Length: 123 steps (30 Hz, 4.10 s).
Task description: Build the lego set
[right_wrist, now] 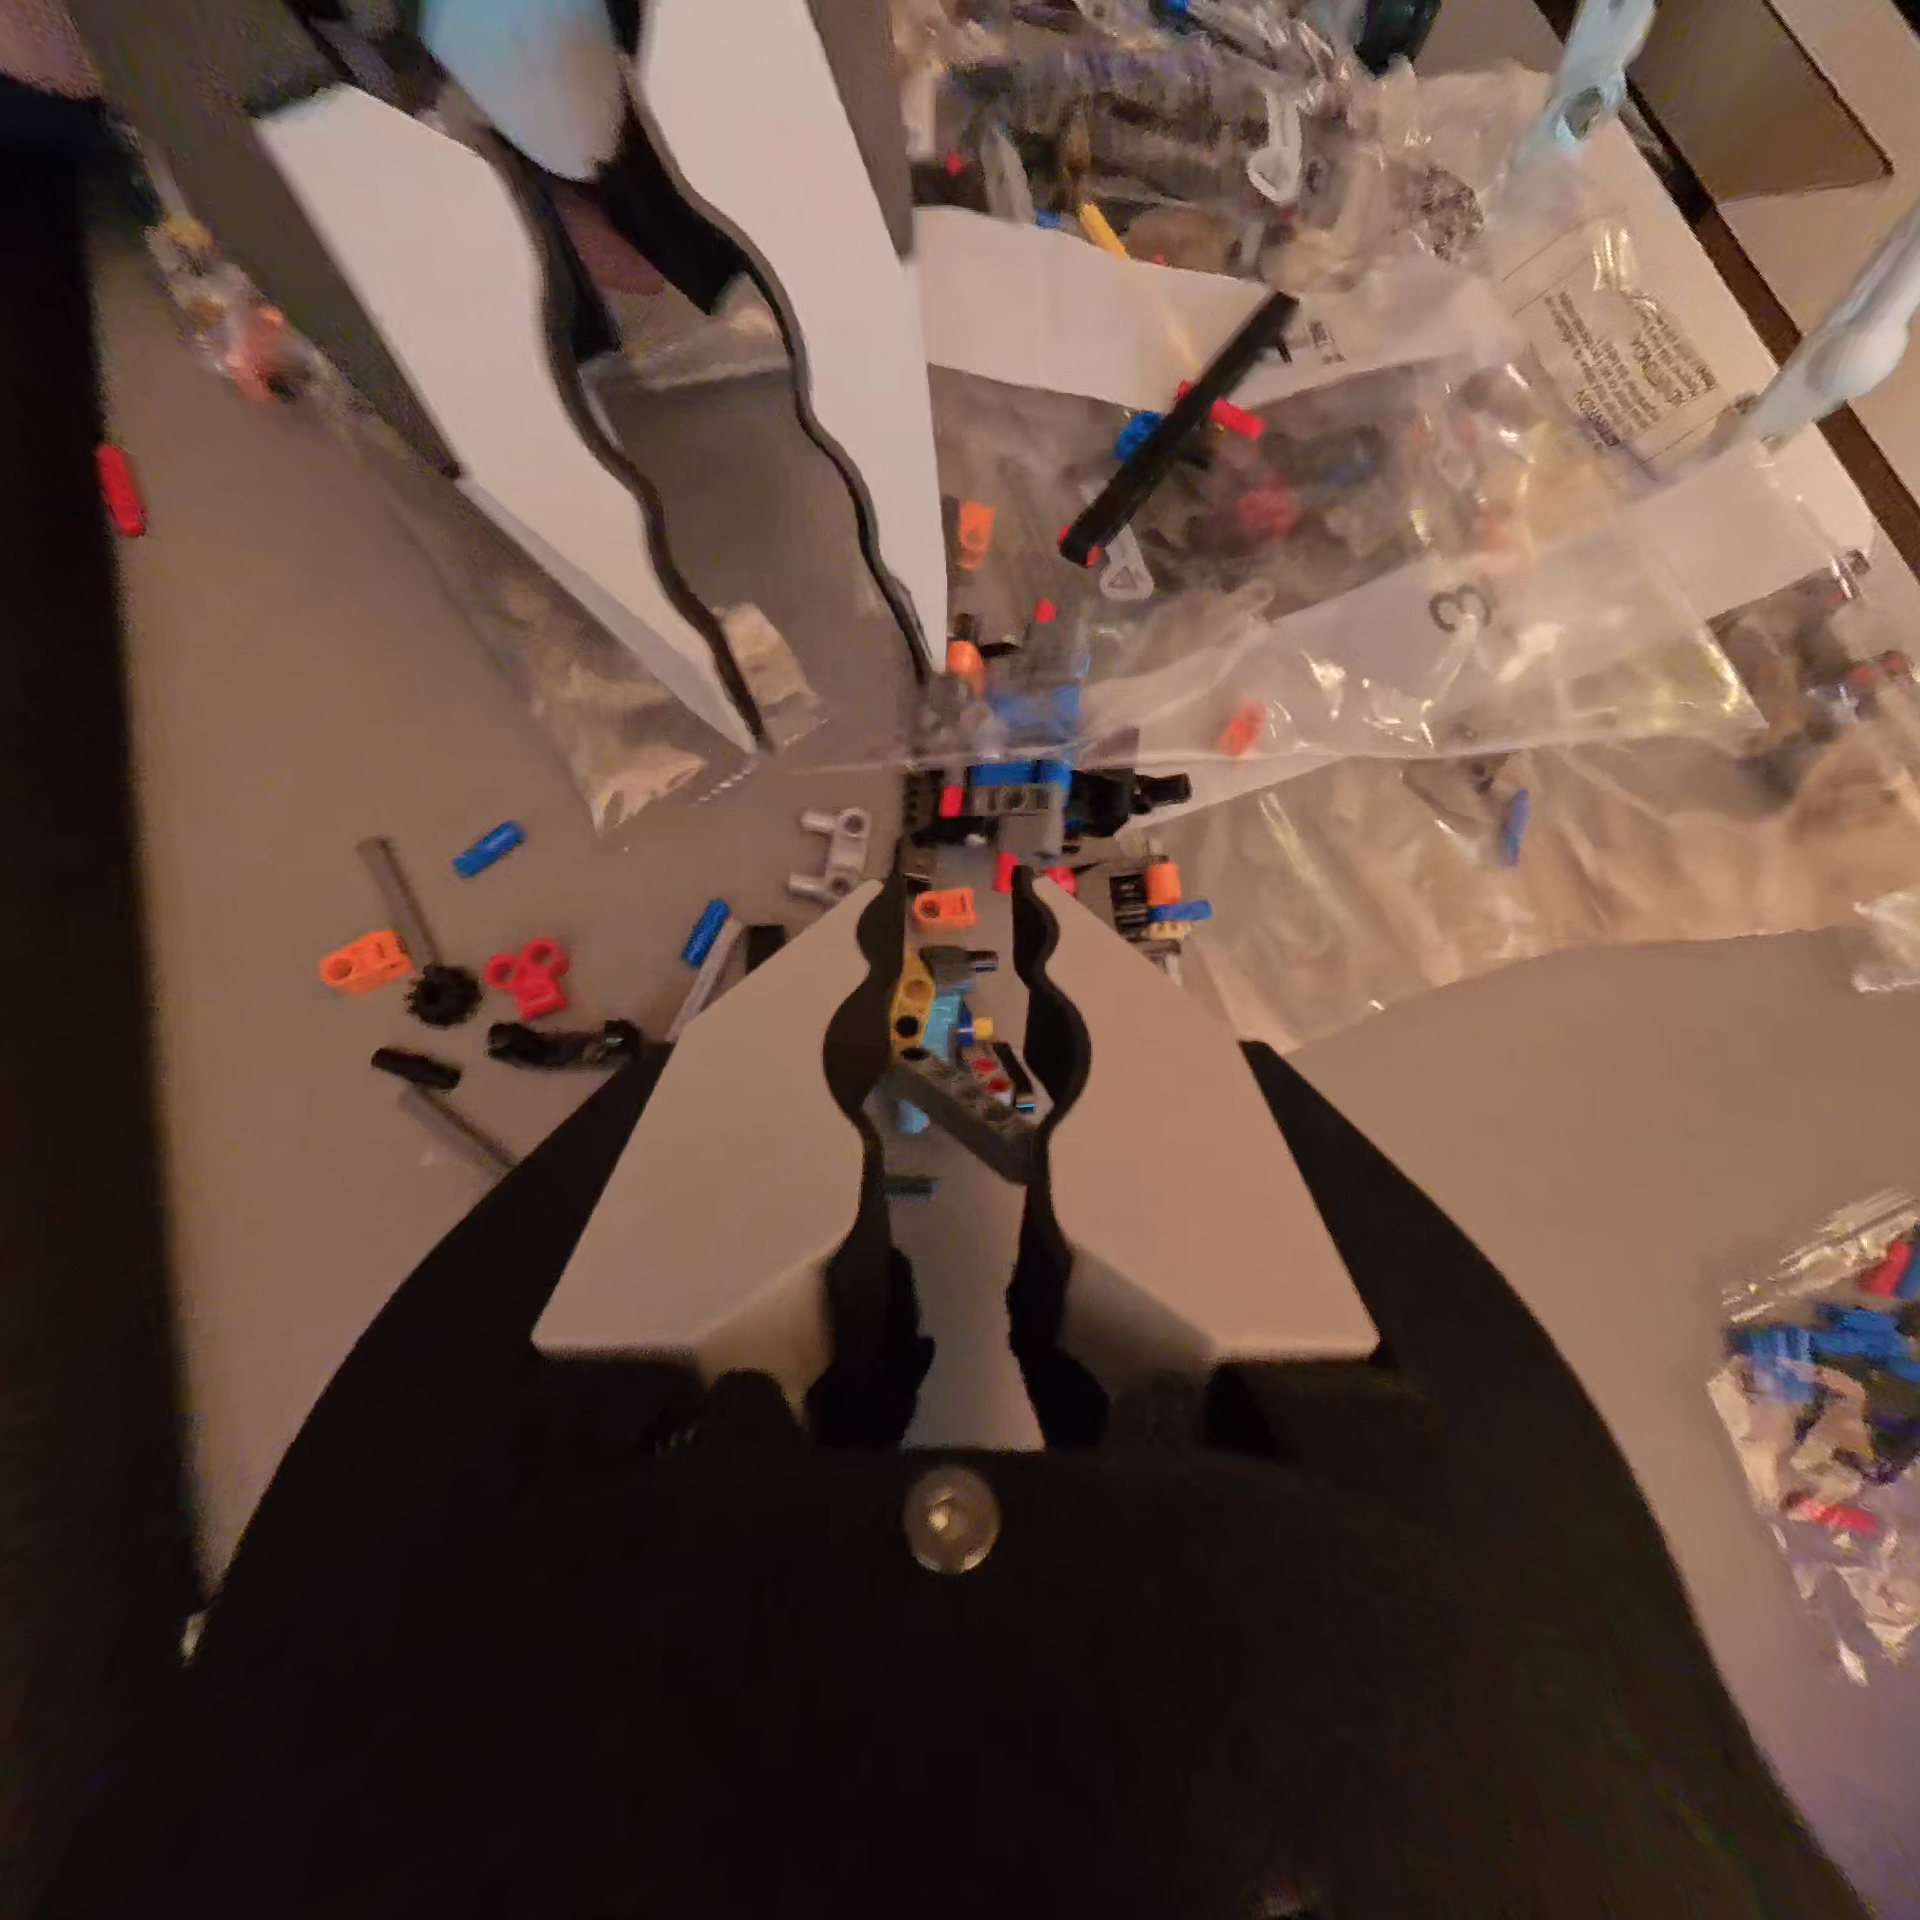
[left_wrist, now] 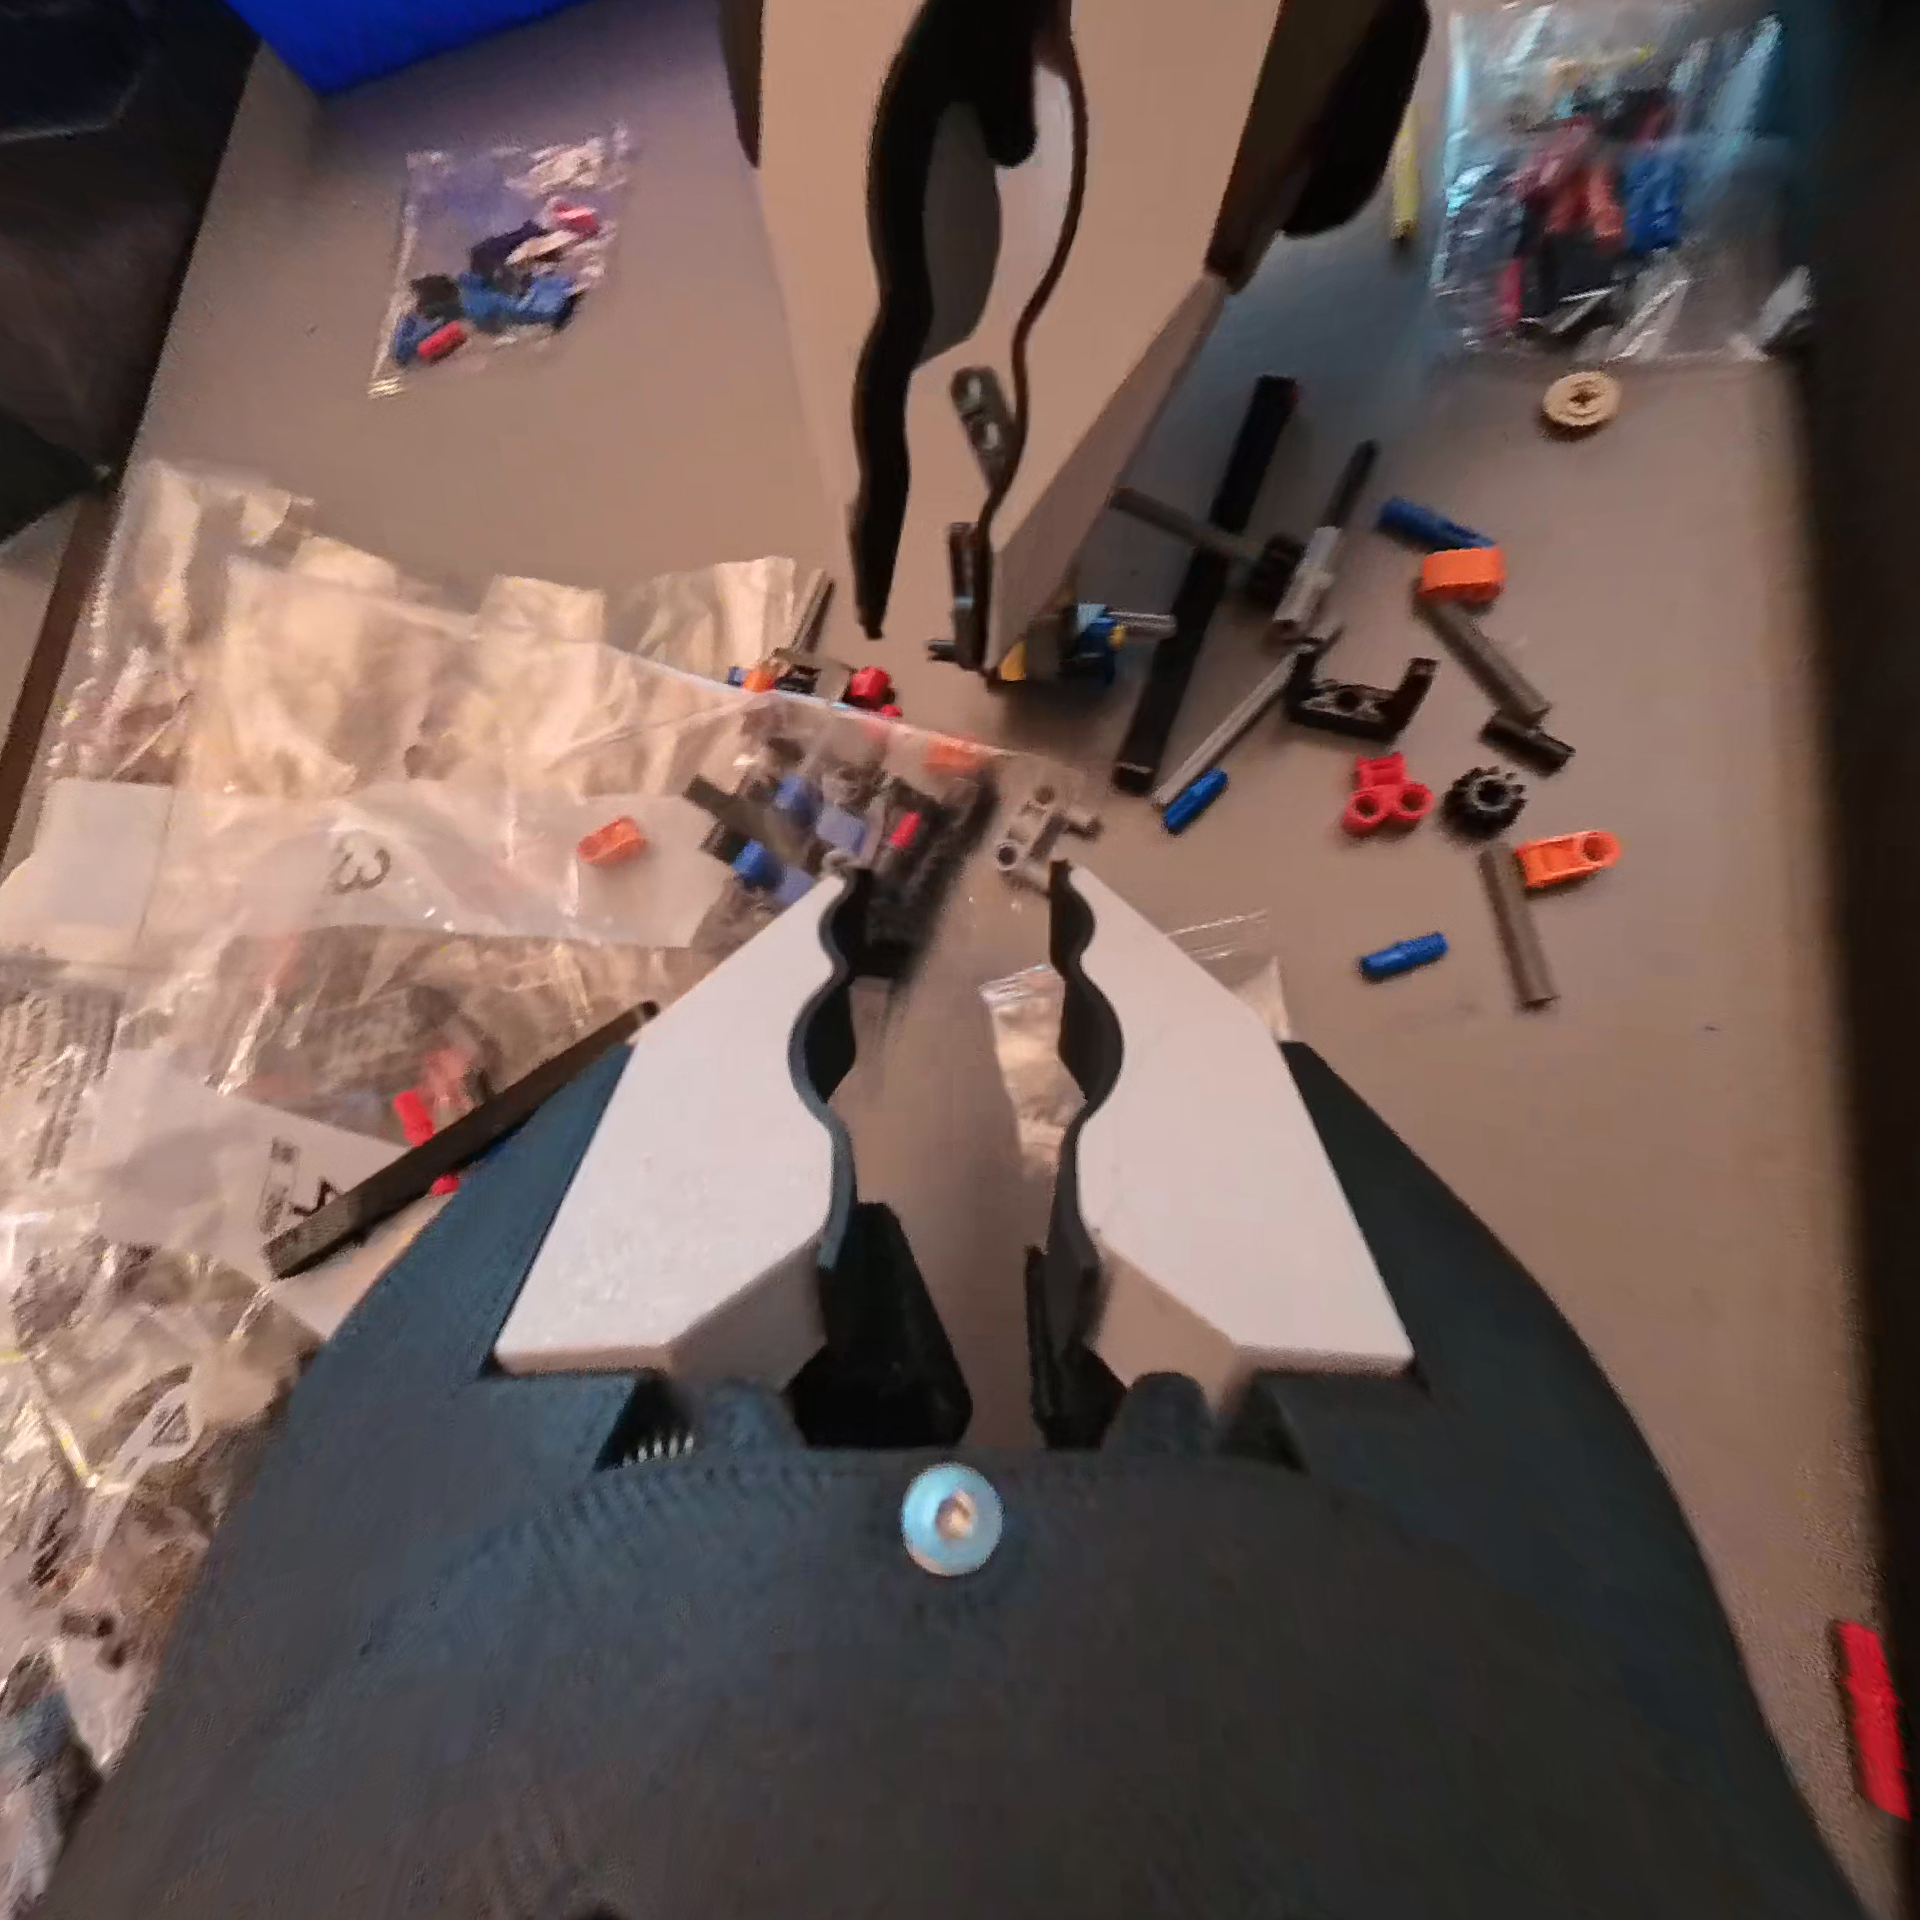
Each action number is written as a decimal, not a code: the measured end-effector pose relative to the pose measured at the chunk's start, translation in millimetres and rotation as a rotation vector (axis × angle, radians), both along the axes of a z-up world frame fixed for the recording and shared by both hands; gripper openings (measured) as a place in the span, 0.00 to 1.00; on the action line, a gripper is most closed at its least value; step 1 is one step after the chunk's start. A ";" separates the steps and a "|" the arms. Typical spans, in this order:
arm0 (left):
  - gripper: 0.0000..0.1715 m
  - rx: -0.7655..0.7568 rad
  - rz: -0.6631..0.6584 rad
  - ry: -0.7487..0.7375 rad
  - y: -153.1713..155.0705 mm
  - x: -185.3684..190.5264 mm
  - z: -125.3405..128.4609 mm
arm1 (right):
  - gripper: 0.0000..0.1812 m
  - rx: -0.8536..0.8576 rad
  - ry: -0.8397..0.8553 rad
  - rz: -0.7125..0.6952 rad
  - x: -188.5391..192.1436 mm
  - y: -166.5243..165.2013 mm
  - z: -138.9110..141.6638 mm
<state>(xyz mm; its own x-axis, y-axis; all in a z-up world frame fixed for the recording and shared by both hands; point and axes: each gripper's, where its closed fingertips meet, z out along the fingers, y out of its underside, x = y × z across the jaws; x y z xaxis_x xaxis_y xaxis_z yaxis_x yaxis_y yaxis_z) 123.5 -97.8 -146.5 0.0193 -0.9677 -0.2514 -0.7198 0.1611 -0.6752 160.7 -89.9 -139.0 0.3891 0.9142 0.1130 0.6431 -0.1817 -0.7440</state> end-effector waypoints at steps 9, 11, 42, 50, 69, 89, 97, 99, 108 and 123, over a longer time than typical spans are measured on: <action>0.27 -0.004 0.056 -0.025 11.2 0.8 7.5 | 0.18 -0.085 -0.106 -0.032 -18.4 15.8 -27.6; 0.27 -0.002 0.055 -0.019 11.1 1.1 6.4 | 0.12 -0.099 -0.108 -0.016 -20.9 13.1 -29.2; 0.18 -0.370 -0.011 -0.597 -7.4 13.2 91.2 | 0.06 0.326 0.156 0.122 -9.7 -18.9 73.2; 0.16 -0.352 -0.019 -0.643 -7.9 12.7 99.1 | 0.10 0.246 0.282 0.137 -12.7 -23.2 81.6; 0.07 -0.235 -0.102 -0.585 -17.9 5.4 99.9 | 0.03 0.042 0.314 0.154 -18.9 -30.3 67.8; 0.04 -0.196 -0.120 -0.675 -31.4 4.4 128.9 | 0.03 0.042 0.448 0.211 -25.0 -42.3 91.3; 0.03 -0.219 -0.124 -0.717 -35.0 1.3 141.0 | 0.03 0.032 0.505 0.241 -24.7 -49.3 101.7; 0.03 -0.236 -0.118 -0.736 -34.9 0.9 143.7 | 0.03 0.027 0.522 0.244 -24.7 -50.3 104.3; 0.04 -0.274 -0.127 -0.730 -28.3 0.4 130.9 | 0.03 0.011 0.512 0.220 -22.2 -42.8 95.1; 0.09 -0.403 -0.138 -0.728 -23.6 0.1 121.4 | 0.03 0.030 0.469 0.161 -20.3 -34.6 91.4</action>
